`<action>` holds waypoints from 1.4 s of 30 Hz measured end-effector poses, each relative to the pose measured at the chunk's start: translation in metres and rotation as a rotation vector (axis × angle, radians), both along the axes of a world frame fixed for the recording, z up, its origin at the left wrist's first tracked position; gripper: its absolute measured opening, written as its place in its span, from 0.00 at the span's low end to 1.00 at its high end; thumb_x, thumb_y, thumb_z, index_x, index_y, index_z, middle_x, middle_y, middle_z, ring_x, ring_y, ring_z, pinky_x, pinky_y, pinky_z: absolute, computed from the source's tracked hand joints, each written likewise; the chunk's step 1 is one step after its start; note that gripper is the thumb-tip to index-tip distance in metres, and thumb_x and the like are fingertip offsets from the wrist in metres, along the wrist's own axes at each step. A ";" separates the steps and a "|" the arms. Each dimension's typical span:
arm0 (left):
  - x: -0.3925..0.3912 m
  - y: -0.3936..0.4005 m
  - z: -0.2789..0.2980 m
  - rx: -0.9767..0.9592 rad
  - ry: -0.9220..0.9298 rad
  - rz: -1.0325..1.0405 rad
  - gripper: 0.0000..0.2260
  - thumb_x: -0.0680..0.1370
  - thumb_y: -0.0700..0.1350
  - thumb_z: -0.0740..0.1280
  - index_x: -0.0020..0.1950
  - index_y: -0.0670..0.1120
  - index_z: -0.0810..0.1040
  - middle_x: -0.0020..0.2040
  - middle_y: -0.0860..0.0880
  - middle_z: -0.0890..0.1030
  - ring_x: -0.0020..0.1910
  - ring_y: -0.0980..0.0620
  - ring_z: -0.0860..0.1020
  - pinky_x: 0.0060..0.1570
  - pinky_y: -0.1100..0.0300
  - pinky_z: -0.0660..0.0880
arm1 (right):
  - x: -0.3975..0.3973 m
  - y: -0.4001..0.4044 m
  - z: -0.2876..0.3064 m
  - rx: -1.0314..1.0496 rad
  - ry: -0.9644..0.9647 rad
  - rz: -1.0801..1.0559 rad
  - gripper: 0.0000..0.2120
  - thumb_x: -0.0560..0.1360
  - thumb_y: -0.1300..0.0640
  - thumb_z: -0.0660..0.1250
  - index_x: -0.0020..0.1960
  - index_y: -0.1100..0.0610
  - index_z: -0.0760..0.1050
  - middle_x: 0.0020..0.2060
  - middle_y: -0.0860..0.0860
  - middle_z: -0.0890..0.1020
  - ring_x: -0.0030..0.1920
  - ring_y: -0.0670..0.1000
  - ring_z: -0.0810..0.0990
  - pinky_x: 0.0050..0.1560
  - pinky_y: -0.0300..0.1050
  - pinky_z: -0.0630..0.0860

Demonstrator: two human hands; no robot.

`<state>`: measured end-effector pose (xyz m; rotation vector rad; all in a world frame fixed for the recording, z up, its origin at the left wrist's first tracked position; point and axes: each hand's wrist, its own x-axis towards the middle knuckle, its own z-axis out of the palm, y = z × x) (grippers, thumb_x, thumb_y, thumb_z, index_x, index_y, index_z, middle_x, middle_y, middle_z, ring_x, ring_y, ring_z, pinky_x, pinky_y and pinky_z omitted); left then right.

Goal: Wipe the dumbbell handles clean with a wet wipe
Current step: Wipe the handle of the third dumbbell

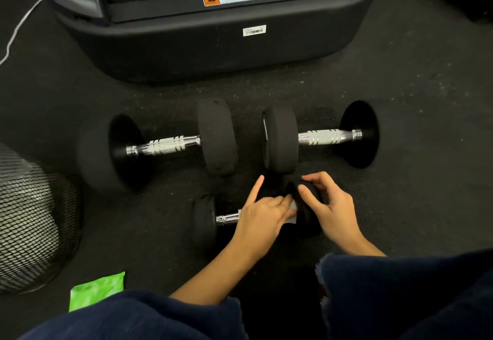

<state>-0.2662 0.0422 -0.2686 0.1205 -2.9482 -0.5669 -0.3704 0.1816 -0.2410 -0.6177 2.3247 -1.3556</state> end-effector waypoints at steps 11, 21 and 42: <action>0.035 0.001 -0.025 -0.226 0.374 0.011 0.16 0.74 0.38 0.75 0.61 0.41 0.82 0.60 0.44 0.83 0.61 0.48 0.81 0.74 0.40 0.60 | -0.009 0.004 -0.001 -0.043 -0.036 0.034 0.12 0.74 0.48 0.69 0.55 0.49 0.78 0.48 0.44 0.83 0.50 0.42 0.81 0.51 0.41 0.79; 0.014 0.017 -0.022 -0.297 0.442 -0.046 0.11 0.79 0.35 0.64 0.56 0.36 0.84 0.55 0.39 0.84 0.56 0.44 0.83 0.75 0.45 0.59 | -0.006 0.001 -0.003 -0.044 -0.018 0.011 0.09 0.75 0.51 0.70 0.54 0.50 0.77 0.46 0.44 0.83 0.49 0.42 0.82 0.50 0.43 0.79; 0.022 0.003 -0.020 -0.228 0.430 -0.097 0.10 0.78 0.36 0.67 0.58 0.37 0.83 0.56 0.40 0.84 0.57 0.45 0.82 0.75 0.46 0.61 | -0.008 0.007 0.000 -0.028 0.016 0.063 0.13 0.73 0.45 0.68 0.55 0.50 0.77 0.47 0.43 0.82 0.50 0.41 0.81 0.50 0.42 0.79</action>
